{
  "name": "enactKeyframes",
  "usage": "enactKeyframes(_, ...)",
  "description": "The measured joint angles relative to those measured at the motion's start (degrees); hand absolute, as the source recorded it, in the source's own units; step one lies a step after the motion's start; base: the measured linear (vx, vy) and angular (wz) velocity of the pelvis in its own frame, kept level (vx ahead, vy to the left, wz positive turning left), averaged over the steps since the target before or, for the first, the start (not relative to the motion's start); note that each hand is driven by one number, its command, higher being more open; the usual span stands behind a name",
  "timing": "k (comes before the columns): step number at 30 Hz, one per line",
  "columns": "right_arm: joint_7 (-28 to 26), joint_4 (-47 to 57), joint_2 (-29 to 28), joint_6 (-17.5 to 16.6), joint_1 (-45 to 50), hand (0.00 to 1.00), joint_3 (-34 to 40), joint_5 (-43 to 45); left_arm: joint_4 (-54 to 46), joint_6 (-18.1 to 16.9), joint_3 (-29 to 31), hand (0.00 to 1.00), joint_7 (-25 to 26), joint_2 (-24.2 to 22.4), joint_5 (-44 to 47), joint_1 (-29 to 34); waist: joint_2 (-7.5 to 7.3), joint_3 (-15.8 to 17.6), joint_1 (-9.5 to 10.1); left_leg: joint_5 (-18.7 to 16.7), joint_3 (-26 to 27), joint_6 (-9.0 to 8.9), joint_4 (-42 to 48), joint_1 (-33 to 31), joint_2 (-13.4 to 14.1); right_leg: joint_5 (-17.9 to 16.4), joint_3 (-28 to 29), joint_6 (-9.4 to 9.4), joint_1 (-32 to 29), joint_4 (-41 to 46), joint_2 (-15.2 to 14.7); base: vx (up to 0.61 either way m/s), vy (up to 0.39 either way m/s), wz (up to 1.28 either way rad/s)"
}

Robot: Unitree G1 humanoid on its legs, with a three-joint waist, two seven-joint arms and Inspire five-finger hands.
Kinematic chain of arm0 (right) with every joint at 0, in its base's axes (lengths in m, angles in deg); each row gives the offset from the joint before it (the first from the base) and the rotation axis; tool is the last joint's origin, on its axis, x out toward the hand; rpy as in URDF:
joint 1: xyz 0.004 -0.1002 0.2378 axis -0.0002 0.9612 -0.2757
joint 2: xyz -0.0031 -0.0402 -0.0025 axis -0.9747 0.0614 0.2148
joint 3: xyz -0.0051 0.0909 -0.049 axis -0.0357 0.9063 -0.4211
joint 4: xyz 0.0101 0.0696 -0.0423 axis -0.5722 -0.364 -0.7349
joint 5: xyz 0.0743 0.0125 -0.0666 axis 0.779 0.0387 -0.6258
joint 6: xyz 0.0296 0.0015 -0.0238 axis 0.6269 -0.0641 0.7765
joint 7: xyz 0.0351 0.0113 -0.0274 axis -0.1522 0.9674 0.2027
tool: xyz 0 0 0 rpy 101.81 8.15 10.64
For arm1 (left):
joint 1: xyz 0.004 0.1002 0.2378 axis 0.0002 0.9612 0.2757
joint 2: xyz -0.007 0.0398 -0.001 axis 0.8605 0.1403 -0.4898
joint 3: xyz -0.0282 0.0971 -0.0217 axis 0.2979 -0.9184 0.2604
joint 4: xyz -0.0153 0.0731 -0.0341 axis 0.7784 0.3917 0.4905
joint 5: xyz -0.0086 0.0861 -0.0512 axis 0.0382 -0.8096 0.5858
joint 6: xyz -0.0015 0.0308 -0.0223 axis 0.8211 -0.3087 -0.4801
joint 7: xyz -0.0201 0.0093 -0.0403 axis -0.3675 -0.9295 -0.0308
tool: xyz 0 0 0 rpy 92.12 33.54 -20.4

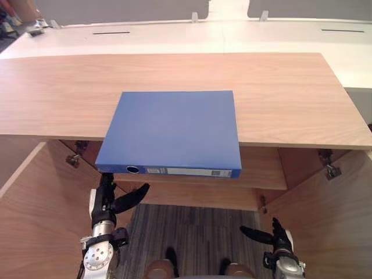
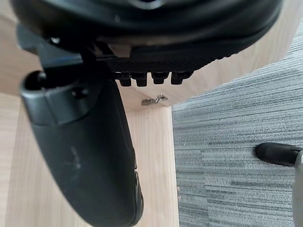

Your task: Walk over to the cabinet, pick up the folder, carry it to the office cabinet, place the folder inside the office cabinet, then close the office cabinet door

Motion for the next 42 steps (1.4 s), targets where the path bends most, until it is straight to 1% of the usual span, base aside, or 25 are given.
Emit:
enactKeyframes(2, 0.01, -0.57, 0.03, -0.26, -0.03, 1.00, 0.00, -0.01, -1.69, -1.02, 0.00, 1.00, 0.49, 0.60, -1.26, 0.42, 0.19, -0.16, 0.24, 0.04, -0.42, 0.01, -0.02, 0.52, -0.04, 0.01, -0.31, 0.00, 0.73, -0.14, 0.03, -0.04, -0.011, 0.09)
enactKeyframes(4, 0.02, -1.35, 0.06, -0.71, 0.03, 1.00, 0.01, -0.01, -3.96, -1.18, 0.06, 1.00, 1.81, 0.71, -3.28, 1.43, 0.16, -0.50, 0.37, 0.03, -0.74, -0.01, -0.03, 0.78, -0.05, 0.01, -0.39, 0.00, 1.34, -0.51, 0.13, -0.05, -0.011, 0.07)
enactKeyframes(6, 0.13, -2.55, 0.34, -0.86, 0.51, 1.00, 0.08, -0.01, -7.07, -1.36, 0.19, 1.00, 3.04, 0.68, -6.45, 3.92, 0.18, -1.60, 0.58, 0.02, -0.98, -0.02, 0.00, 0.75, -0.10, 0.02, -0.36, 0.04, 1.56, -0.81, 0.19, -0.05, -0.009, 0.05)
enactKeyframes(8, 0.20, -3.29, 0.43, -0.87, 0.78, 1.00, 0.26, -0.01, -8.85, -1.38, 0.55, 1.00, 4.07, 0.69, -8.90, 4.83, 0.11, -1.70, 0.68, 0.01, -1.29, -0.04, 0.07, 1.07, -0.11, 0.02, -0.46, 0.04, 2.11, -0.99, 0.28, -0.02, -0.010, 0.08)
enactKeyframes(9, 0.25, -3.89, 0.44, -0.92, 1.16, 1.00, 0.52, -0.01, -10.22, -1.41, 1.03, 1.00, 4.93, 0.69, -11.45, 5.06, 0.01, -1.86, 0.78, -0.03, -1.68, -0.09, 0.17, 1.20, -0.12, 0.05, -0.71, 0.06, 2.65, -1.31, 0.37, -0.03, -0.021, 0.13)
enactKeyframes(12, 0.44, -4.05, 0.50, -0.96, 1.86, 1.00, 0.64, -0.01, -14.27, -1.41, 1.93, 1.00, 6.90, 0.62, -14.49, 5.29, -0.17, -1.99, 0.79, -0.05, -2.41, -0.13, 0.61, 1.24, -0.13, 0.11, -1.45, 0.11, 3.41, -1.46, 0.42, -0.02, -0.019, 0.14)
enactKeyframes(14, 0.79, -4.04, 0.54, -1.02, 1.98, 1.00, 0.63, -0.02, -18.74, -1.90, 2.20, 1.00, 8.92, 0.66, -16.99, 5.32, -0.23, -2.12, 0.81, -0.06, -2.50, -0.13, 0.75, 1.42, -0.12, 0.16, -1.53, 0.12, 3.72, -1.46, 0.42, -0.04, -0.015, 0.03)
enactKeyframes(18, 1.11, -4.24, 0.58, -1.34, 2.07, 1.00, 0.18, -0.05, -21.46, -3.49, 1.43, 1.00, 9.30, 1.74, -19.90, 5.27, -0.17, -2.73, 0.67, -0.11, -2.21, -0.20, 0.25, 2.13, -0.12, 0.22, -1.03, 0.17, 4.21, -1.78, 0.48, -0.04, -0.004, -0.04)
enactKeyframes(21, 1.40, -5.61, 1.01, -1.46, 2.13, 1.00, -1.90, -0.06, -21.43, -3.48, -1.87, 1.00, 9.99, 5.95, -23.29, 5.25, -0.39, -3.81, 0.46, 0.14, -1.73, -0.45, -1.10, 3.16, -0.03, 0.25, -0.26, 0.22, 4.26, -2.42, 0.70, -0.02, -0.017, -0.11)
enactKeyframes(23, 1.42, -6.63, 1.04, -1.48, 2.13, 1.00, -2.51, -0.06, -21.34, -3.51, -5.46, 1.00, 9.78, 9.45, -25.42, 5.16, -0.38, -4.49, 0.00, 0.44, -1.12, -0.48, -1.89, 3.77, 0.06, 0.44, 0.35, 0.26, 4.21, -2.66, 0.88, 0.03, -0.021, -0.15)
enactKeyframes(25, 1.41, -6.77, 1.11, -1.48, 2.13, 1.00, -2.86, -0.06, -21.01, -3.53, -7.67, 1.00, 8.80, 11.25, -26.06, 4.71, -0.36, -4.67, -0.34, 0.44, -0.39, -0.48, -2.14, 4.01, 0.20, 0.67, 1.02, 0.24, 4.25, -2.86, 1.04, 0.04, -0.008, -0.20)
enactKeyframes(28, 1.42, -6.84, 1.25, -1.48, 2.17, 1.00, -2.84, -0.06, -19.81, -3.55, -11.99, 1.00, 6.41, 14.65, -29.03, 1.41, -0.61, -4.88, -0.89, 0.44, 1.02, -0.48, -2.96, 4.62, 0.37, 1.11, 2.56, 0.21, 3.92, -3.37, 1.28, 0.03, 0.001, -0.23)
enactKeyframes(32, 1.45, -7.69, 1.53, -1.46, 2.17, 1.00, -2.84, -0.04, -17.08, -4.52, -15.08, 1.00, 5.59, 18.59, -32.68, -1.67, -0.83, -5.58, -1.45, 0.47, 2.98, -0.44, -4.54, 6.07, 0.34, 1.24, 4.52, 0.14, 3.39, -3.39, 1.33, 0.03, 0.017, -0.27)
enactKeyframes(34, 1.44, -7.79, 1.55, -1.38, 2.23, 1.00, -2.91, -0.04, -14.57, -4.83, -15.89, 1.00, 5.25, 20.68, -34.43, -2.98, -0.88, -5.61, -2.14, 0.99, 3.06, -0.27, -5.93, 7.03, 0.05, 1.24, 4.81, 0.14, 3.42, -3.53, 1.28, 0.01, 0.016, -0.13)
enactKeyframes(36, 1.43, -7.83, 1.59, -1.31, 2.28, 1.00, -2.90, -0.03, -12.73, -5.00, -15.98, 1.00, 5.32, 22.22, -36.05, -4.85, -0.90, -5.63, -2.31, 1.38, 3.25, -0.22, -7.00, 7.70, -0.18, 1.29, 5.07, 0.16, 3.49, -3.71, 1.21, 0.00, 0.017, -0.08)
enactKeyframes(37, 1.43, -7.83, 1.60, -1.31, 2.26, 1.00, -2.91, -0.03, -11.37, -4.99, -16.31, 0.00, 5.33, 22.99, -37.57, -6.09, -0.93, -5.65, -2.36, 1.69, 3.31, -0.20, -7.88, 8.15, -0.36, 1.31, 5.20, 0.18, 3.49, -3.80, 1.16, 0.01, 0.018, -0.07)
enactKeyframes(38, 1.43, -7.83, 1.60, -1.31, 2.24, 1.00, -2.96, -0.02, -10.00, -4.97, -16.91, 0.00, 5.44, 23.74, -38.81, -7.06, -0.98, -5.69, -2.41, 1.79, 3.32, -0.12, -8.32, 8.41, -0.54, 1.35, 5.30, 0.24, 3.50, -3.96, 1.07, 0.01, 0.020, -0.06)
enactKeyframes(42, 1.42, -7.83, 1.64, -1.23, 2.14, 1.00, -3.30, 0.00, -9.43, -5.00, -17.02, 0.00, 8.02, 24.11, -41.67, -10.73, -1.60, -6.09, -2.49, 1.97, 3.28, 0.10, -9.12, 9.15, -1.20, 1.88, 5.43, 0.57, 4.44, -5.55, 0.65, 0.02, 0.023, -0.02)
